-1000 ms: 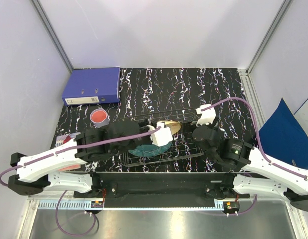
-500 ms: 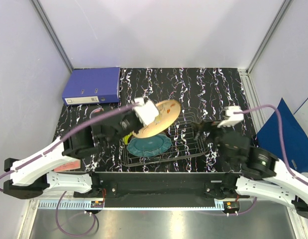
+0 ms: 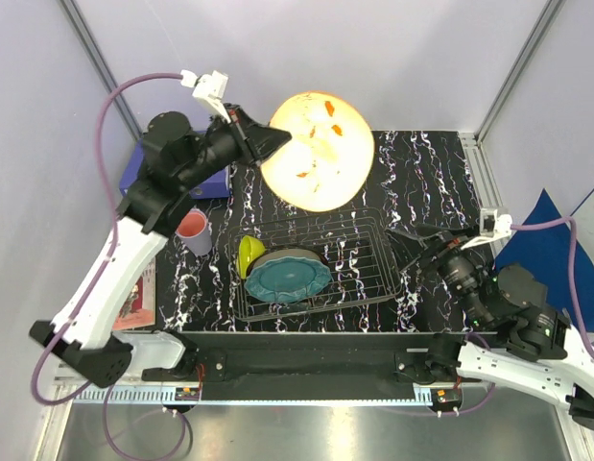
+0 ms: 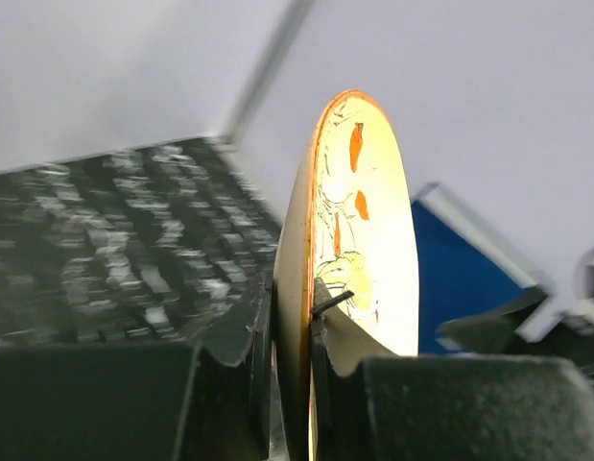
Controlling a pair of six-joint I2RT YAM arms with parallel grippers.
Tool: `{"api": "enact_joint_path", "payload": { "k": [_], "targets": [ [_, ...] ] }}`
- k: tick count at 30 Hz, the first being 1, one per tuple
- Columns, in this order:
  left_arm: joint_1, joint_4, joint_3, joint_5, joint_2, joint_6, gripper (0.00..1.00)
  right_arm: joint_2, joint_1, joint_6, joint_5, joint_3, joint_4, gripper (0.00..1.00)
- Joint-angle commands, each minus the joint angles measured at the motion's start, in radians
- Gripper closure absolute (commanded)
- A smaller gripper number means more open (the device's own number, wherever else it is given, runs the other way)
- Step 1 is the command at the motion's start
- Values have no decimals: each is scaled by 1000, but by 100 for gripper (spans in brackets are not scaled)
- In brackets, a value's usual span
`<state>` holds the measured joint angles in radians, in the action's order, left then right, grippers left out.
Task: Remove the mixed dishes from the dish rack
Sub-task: Pick up the plate from the dish rack.
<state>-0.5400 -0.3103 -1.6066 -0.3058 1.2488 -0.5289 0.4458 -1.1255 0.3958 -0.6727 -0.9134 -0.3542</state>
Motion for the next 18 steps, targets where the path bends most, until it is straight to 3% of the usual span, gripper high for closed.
{"api": "enact_joint_path", "payload": {
  "k": [1,5,18],
  "targets": [
    [15,464,25,-319,35,-379,100,71,-5,-37,36,-80,80,10],
    [15,511,56,-331,66,-404,100,129,-7,-69,33,-119,132,17],
    [15,582,117,-372,69,-431,100,275,-2,-124,12,-159,250,16]
  ]
}}
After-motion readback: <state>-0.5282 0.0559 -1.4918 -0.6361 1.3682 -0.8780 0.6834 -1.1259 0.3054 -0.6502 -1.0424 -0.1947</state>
